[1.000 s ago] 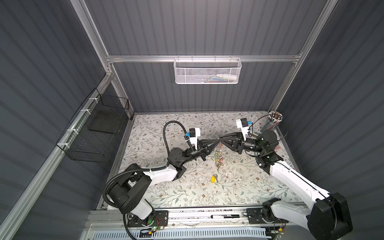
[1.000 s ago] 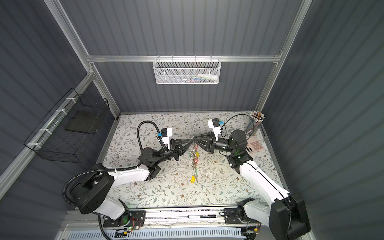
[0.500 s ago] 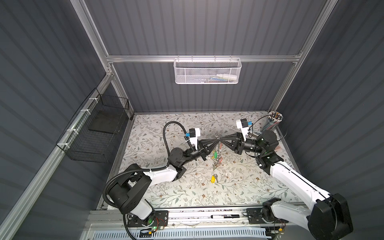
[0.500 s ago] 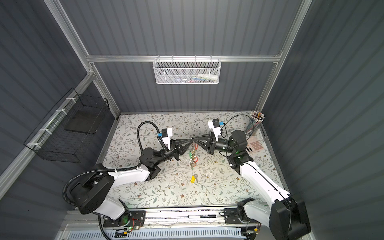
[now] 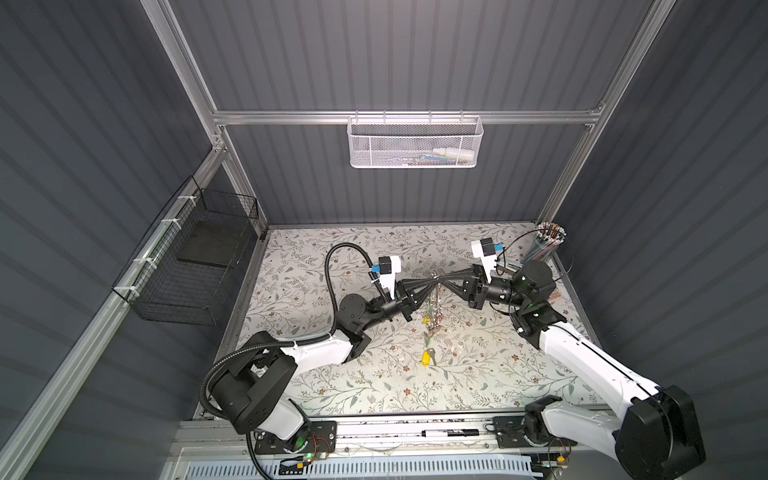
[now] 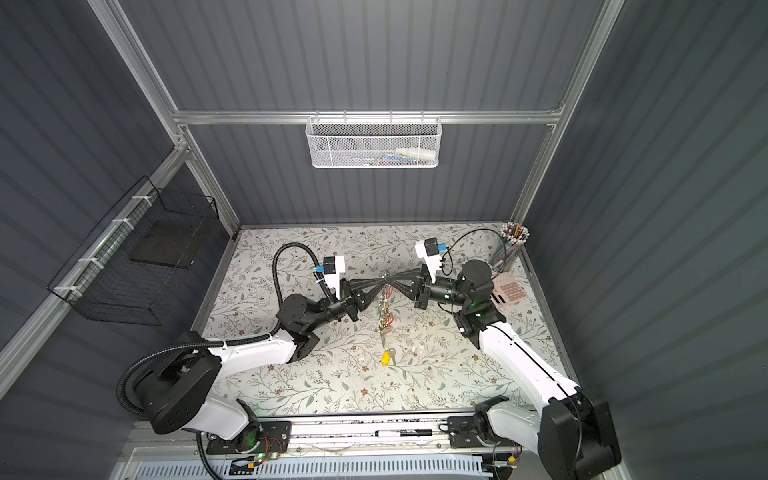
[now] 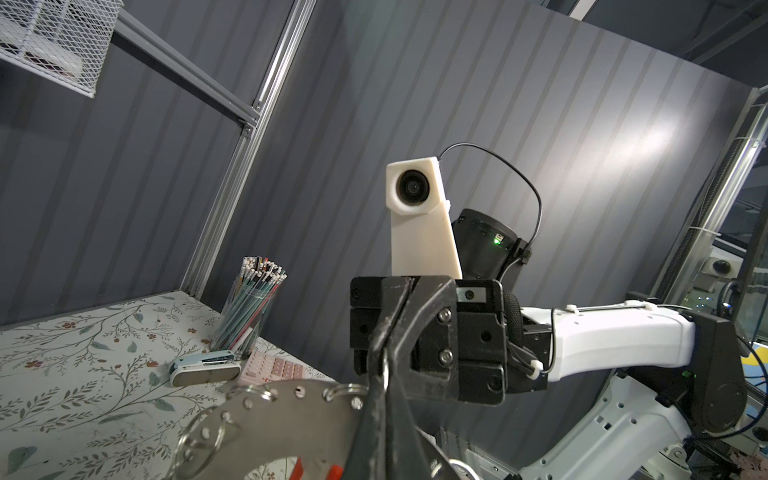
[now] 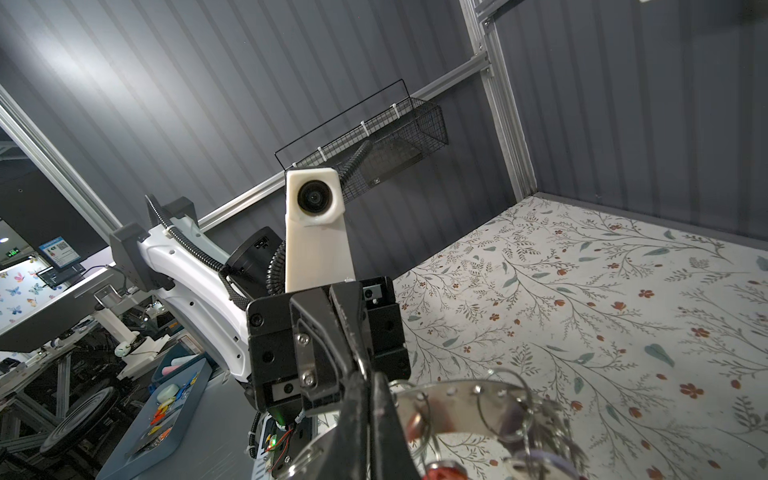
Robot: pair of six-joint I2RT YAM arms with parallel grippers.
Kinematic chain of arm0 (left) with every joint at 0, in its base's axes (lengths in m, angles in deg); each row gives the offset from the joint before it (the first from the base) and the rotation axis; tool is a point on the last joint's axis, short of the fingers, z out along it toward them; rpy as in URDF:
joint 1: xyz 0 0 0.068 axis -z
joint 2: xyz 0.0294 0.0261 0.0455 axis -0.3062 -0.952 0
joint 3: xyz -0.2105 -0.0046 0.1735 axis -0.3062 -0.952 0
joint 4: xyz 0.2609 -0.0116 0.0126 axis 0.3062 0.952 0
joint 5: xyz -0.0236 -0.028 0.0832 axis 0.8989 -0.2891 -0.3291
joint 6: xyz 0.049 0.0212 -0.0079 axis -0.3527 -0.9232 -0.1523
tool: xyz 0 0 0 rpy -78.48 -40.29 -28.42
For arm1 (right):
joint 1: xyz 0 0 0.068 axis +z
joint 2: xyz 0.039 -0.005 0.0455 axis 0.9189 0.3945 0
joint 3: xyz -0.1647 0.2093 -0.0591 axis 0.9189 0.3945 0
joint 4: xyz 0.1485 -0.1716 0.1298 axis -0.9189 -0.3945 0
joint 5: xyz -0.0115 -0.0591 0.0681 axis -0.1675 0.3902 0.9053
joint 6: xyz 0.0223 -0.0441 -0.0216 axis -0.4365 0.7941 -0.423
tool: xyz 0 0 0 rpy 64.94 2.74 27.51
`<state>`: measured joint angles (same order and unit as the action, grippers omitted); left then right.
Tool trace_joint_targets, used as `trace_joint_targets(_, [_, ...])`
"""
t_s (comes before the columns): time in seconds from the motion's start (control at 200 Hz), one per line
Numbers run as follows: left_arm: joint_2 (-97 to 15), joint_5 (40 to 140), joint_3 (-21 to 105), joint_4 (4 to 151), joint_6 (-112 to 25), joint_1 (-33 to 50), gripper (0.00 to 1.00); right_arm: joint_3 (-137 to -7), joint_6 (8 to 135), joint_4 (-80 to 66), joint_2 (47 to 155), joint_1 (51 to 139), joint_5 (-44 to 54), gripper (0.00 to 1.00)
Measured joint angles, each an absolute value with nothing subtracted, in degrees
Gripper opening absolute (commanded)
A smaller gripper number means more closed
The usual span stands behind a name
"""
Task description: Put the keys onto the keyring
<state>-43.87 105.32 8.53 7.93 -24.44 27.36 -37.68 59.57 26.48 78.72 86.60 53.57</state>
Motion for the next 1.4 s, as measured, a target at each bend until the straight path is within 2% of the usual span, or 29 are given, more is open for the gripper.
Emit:
trace_joint_targets(0.17, [-38.1, 108.0, 8.5, 16.5, -27.0, 24.5, 0.29, -39.0, 63.2, 20.3, 78.6, 86.8, 53.7, 0.0])
trace_joint_targets(0.27, [-33.7, 110.5, 8.6, 23.2, -29.1, 21.4, 0.44, -39.9, 66.4, 16.1, 78.4, 86.8, 53.5, 0.0])
trace_joint_targets(0.31, [-32.0, 112.0, 9.0, 27.0, -30.4, 20.1, 0.47, -40.2, 67.7, 14.3, 78.0, 86.8, 53.4, 0.0])
trace_joint_targets(0.59, [-29.0, 122.5, 23.4, 62.6, -50.4, 18.5, 0.47, -40.6, 75.6, 10.0, 74.9, 86.8, 53.7, 0.0])
trace_joint_targets(0.72, [-32.2, 126.8, 29.1, 71.1, -55.7, 18.5, 0.44, -40.6, 76.8, 9.9, 74.9, 86.9, 54.0, 0.0])
trace_joint_targets(0.915, [-36.7, 130.2, 31.8, 77.9, -59.6, 18.5, 0.43, -40.6, 77.0, 10.0, 74.9, 87.0, 54.7, 0.0])
trace_joint_targets(1.0, [-37.4, 131.0, 31.9, 79.2, -60.2, 18.5, 0.4, -40.6, 76.9, 10.2, 75.0, 87.0, 55.1, 0.0])
trace_joint_targets(1.396, [-38.1, 134.5, 33.6, 78.2, -60.4, 18.5, 0.34, -40.6, 76.8, 10.7, 76.0, 87.1, 55.4, 0.0])
